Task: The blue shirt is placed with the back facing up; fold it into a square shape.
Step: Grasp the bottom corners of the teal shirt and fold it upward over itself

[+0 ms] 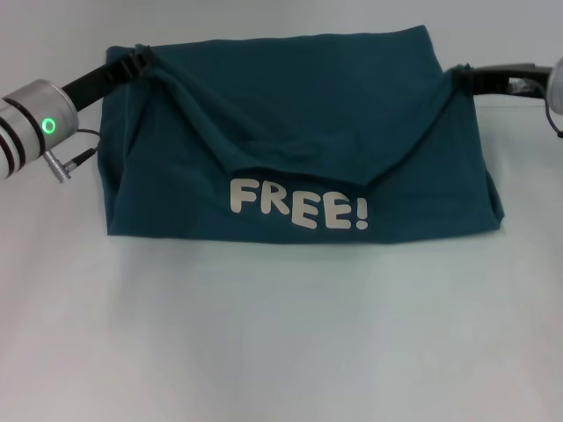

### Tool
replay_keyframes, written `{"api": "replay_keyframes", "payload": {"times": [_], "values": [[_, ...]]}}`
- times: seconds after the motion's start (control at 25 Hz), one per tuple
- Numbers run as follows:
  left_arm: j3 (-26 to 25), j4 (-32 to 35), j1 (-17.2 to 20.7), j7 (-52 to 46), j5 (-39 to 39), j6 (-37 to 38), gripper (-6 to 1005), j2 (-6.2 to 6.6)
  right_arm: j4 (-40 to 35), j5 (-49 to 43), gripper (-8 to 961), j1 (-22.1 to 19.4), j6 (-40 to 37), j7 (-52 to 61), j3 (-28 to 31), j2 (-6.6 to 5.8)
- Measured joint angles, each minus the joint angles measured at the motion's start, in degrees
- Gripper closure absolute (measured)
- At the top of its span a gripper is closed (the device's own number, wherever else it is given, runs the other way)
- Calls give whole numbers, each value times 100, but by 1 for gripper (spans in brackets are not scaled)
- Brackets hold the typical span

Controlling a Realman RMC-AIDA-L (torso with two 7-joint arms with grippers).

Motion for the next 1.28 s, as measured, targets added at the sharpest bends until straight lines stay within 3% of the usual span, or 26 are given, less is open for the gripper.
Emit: {"api": "replay_keyframes", "payload": {"times": [0.44, 1.12, 1.28], "values": [[-14, -135, 6, 172, -233, -309, 970, -93, 296, -1, 814, 248, 715, -275, -174, 12], [4, -266, 40, 251, -246, -402, 971, -148, 371, 59, 769, 127, 785, -834, -184, 105], [4, -248, 49, 252, -245, -400, 873, -156, 276, 60, 759, 65, 803, -866, -183, 109]]}}
